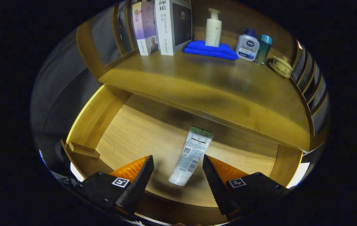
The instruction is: Pull open the drawer, take out the items inside it, and place them on the countertop above the cabinet.
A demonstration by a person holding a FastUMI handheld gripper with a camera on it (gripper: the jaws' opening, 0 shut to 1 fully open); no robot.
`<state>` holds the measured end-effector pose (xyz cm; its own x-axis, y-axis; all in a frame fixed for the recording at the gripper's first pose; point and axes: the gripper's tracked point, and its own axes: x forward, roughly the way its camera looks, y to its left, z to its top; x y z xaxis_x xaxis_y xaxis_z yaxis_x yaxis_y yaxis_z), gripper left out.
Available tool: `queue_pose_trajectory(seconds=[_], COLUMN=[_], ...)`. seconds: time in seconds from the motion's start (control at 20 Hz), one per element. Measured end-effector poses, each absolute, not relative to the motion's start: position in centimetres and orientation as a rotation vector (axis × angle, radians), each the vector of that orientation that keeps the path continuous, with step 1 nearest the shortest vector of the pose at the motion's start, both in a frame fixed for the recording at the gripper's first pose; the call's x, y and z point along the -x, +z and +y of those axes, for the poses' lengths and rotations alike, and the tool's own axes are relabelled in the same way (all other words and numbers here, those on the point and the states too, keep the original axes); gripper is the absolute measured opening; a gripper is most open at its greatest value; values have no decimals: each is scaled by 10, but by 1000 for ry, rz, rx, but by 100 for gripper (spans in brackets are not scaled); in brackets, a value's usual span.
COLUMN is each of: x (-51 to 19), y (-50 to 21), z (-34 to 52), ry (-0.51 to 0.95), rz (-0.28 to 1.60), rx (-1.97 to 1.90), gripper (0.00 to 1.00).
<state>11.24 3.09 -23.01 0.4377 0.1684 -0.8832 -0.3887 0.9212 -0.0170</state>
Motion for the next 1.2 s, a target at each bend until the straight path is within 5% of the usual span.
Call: queue_pose_trajectory(seconds=[0.45,0.6,0.8,0.9,1.0,1.2], x=[-114,-117,-120,-120,-119,-115], y=[-274,-282,-282,-280,-281,-271], z=[25,21,22,21,20,25], ry=[319,301,318,353,357,396], rz=[1273,1305,1308,1299,1287,1259], rx=[215,260,250,293,322,329], gripper=[95,87,55,55,43,44])
